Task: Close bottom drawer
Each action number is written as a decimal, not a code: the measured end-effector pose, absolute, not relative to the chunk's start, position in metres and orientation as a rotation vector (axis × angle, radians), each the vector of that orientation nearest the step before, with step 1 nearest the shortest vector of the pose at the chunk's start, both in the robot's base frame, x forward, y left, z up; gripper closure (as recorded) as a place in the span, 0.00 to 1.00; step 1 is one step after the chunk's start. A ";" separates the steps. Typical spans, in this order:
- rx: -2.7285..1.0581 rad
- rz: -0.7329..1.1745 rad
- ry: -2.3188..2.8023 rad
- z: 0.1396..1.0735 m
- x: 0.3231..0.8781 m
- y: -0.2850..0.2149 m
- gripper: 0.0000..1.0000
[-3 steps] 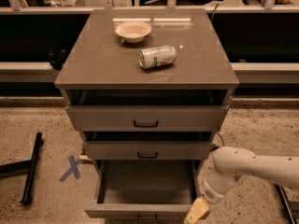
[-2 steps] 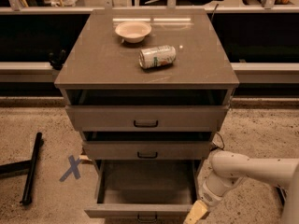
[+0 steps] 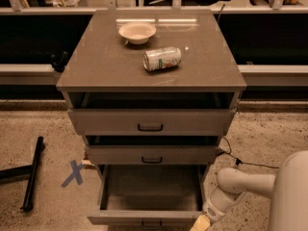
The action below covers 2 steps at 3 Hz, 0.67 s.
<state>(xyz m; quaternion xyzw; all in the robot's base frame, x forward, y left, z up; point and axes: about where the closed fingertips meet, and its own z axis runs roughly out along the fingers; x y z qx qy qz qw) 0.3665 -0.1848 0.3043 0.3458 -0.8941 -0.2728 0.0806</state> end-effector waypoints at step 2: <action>1.002 -0.892 -2.656 0.272 0.365 -0.178 0.00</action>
Offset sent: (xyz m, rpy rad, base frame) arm -0.0009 0.0051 -0.0258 0.0380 0.0228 -0.0145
